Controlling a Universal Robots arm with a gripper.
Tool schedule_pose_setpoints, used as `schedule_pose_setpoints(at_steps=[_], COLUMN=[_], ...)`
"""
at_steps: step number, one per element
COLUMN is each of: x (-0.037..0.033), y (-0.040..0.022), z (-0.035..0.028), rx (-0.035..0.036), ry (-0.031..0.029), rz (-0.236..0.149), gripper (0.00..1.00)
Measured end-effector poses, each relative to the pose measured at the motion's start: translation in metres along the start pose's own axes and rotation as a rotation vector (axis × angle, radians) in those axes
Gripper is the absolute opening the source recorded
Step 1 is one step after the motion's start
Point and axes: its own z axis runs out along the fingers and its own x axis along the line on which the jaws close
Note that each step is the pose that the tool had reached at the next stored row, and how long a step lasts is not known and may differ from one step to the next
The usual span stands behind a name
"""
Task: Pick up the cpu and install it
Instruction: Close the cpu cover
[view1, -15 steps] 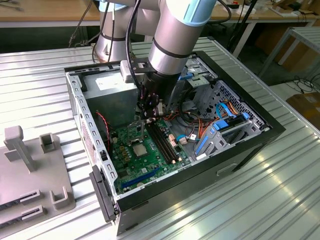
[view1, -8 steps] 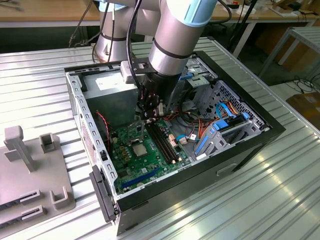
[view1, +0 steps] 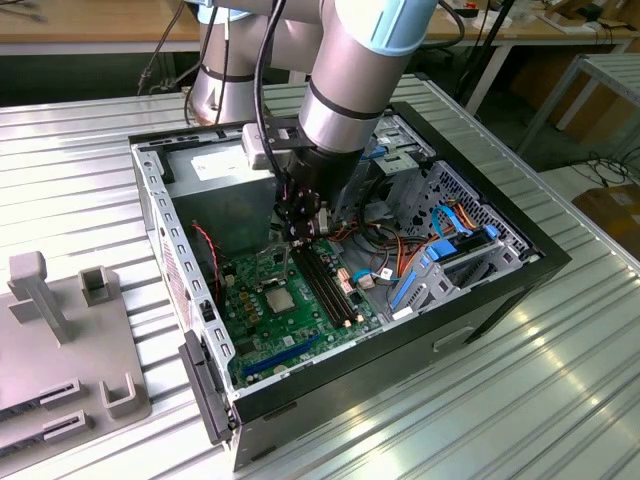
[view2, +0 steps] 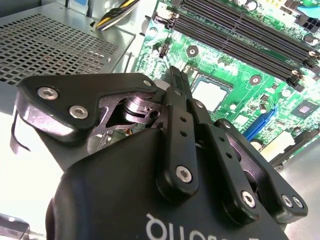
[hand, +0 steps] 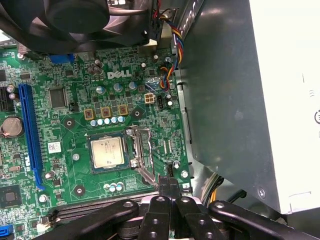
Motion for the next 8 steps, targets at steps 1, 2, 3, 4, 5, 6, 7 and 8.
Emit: schedule_pose_setpoints(at_steps=[1,2,3,4,5,6,7,8], x=[0.0000,0.0000,-0.0001,-0.0002,-0.0002,-0.0002,-0.0002,-0.0002], y=[0.0000,0.0000,0.0002,0.0002,0.0002,0.0002,0.0002,0.0002], z=[0.0000,-0.0003,-0.0021,-0.0031,-0.0031,-0.0031,-0.0032,-0.0032], rx=[0.0000,0.0000,0.0000,0.0000,0.0001,0.0000,0.0000,0.0000], ry=[-0.0002,-0.0002,-0.0002,-0.0001,-0.0005,-0.0005,-0.0003,-0.0002], rz=[0.000,0.000,0.000,0.000,0.000,0.000,0.000,0.000], gripper=[0.11,0.11,0.11,0.11,0.11,0.11,0.11,0.11])
